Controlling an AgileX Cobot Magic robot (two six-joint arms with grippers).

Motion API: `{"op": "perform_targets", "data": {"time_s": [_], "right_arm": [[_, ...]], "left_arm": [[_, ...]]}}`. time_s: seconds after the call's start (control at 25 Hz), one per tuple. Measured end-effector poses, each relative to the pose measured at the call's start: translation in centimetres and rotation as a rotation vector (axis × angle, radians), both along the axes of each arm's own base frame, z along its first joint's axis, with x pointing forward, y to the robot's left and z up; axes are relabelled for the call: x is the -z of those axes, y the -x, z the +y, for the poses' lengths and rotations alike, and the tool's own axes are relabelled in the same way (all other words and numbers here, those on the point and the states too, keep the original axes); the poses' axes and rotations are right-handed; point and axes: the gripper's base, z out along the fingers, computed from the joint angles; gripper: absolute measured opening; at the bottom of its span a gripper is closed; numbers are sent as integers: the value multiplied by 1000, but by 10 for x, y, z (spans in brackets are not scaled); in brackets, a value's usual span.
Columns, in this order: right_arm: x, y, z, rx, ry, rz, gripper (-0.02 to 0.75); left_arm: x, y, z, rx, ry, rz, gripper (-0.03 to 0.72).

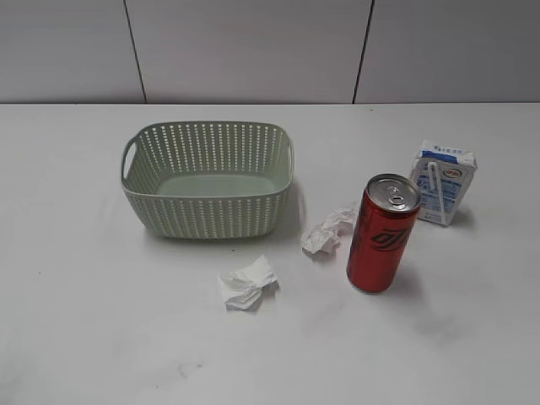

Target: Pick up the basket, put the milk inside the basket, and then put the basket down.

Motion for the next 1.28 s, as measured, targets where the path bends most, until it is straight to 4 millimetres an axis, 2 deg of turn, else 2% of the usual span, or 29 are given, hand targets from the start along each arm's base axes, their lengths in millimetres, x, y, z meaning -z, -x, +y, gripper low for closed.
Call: {"op": "perform_targets", "data": {"time_s": [0.2, 0.36, 0.52, 0.8, 0.92, 1.04, 1.28], "right_arm": [[0, 0, 0, 0, 0, 0, 589], [0, 0, 0, 0, 0, 0, 589], [0, 0, 0, 0, 0, 0, 589], [0, 0, 0, -1, -1, 0, 589], [0, 0, 0, 0, -2, 0, 589], [0, 0, 0, 0, -2, 0, 589], [0, 0, 0, 0, -2, 0, 589]], "left_arm": [[-11, -21, -3, 57, 15, 10, 581], [-20, -47, -7, 102, 17, 61, 579], [-31, -83, -12, 112, 32, 144, 577], [-49, -161, -24, 137, 116, 284, 575], [-49, -197, -28, 144, 119, 381, 575], [-41, -232, -33, 154, 136, 489, 575], [-21, -285, -57, 212, 128, 613, 573]]}}
